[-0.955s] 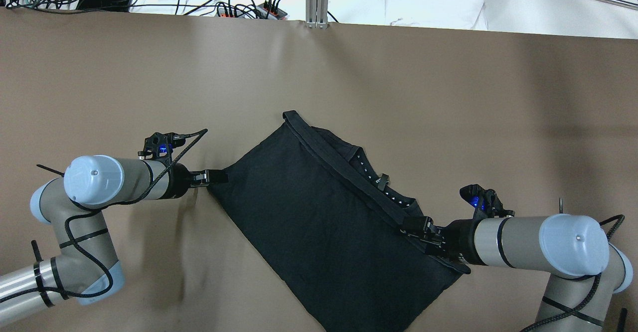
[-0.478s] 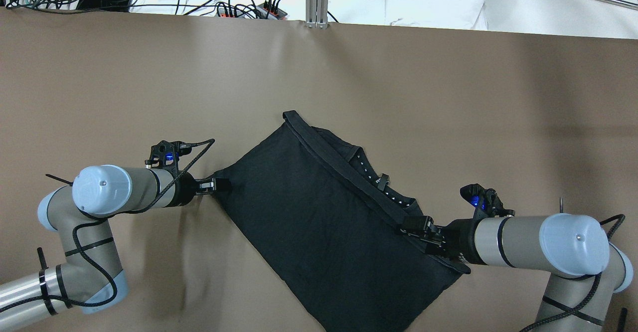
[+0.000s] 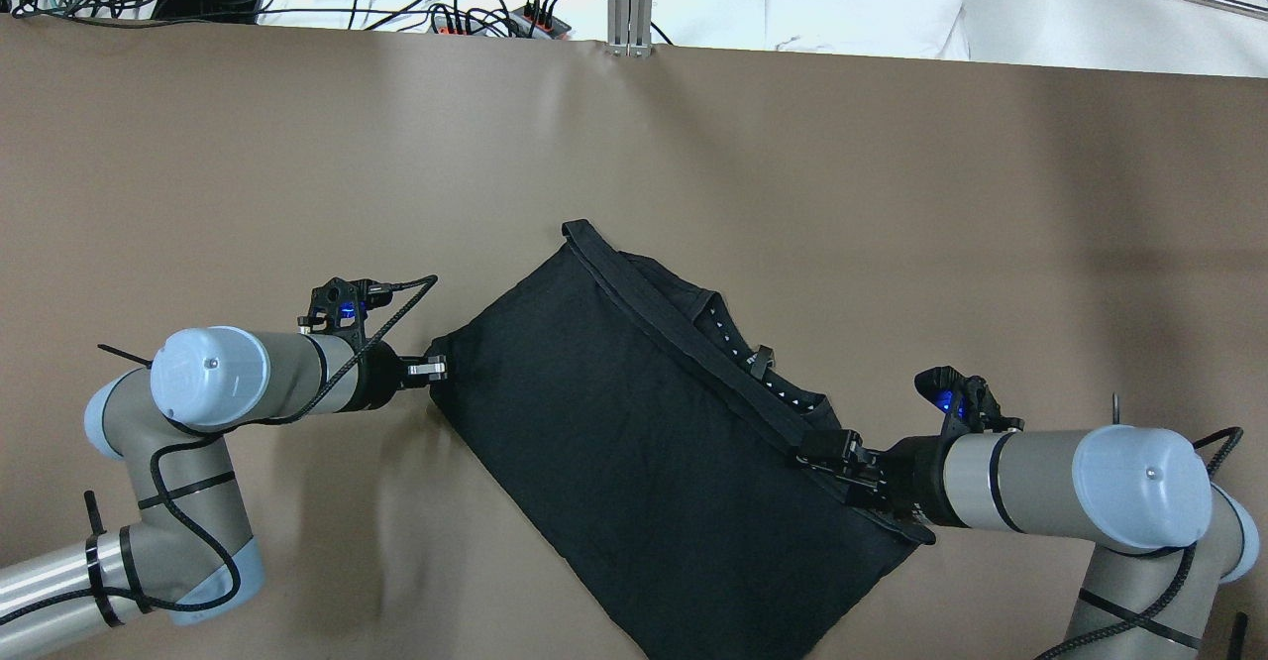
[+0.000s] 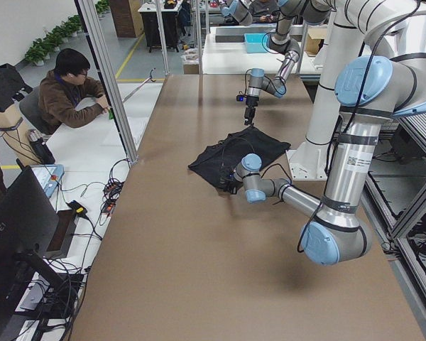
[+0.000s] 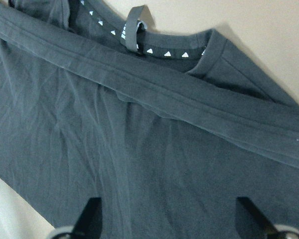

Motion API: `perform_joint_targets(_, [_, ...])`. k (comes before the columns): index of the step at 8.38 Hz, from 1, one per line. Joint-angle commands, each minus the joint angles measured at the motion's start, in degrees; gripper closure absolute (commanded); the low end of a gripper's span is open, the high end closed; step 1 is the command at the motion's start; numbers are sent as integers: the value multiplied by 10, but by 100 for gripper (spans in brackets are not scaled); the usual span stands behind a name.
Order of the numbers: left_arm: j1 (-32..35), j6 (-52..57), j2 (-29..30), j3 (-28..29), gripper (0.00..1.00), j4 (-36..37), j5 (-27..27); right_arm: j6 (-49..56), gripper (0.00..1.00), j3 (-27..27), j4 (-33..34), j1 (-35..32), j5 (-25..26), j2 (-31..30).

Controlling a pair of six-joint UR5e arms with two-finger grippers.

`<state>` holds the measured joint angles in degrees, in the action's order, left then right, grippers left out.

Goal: Fold clothes
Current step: 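Grasp the shirt's other corner with the left gripper while the right gripper holds, then pull the corner away from the robot with the left gripper while the right releases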

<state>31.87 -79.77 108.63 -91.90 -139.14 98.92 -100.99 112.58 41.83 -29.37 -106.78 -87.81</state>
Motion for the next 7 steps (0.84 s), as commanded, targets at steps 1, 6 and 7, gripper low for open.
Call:
perform_joint_targets(1, [6, 2, 6, -3, 100, 4, 10, -1, 6, 1, -1, 0, 1, -1])
perform_joint_targets(6, [83, 57, 64, 29, 100, 89, 11, 1, 6, 2, -1, 0, 17, 0])
perform_joint_targets(7, [102, 67, 105, 73, 100, 89, 13, 1, 6, 3, -1, 0, 18, 1])
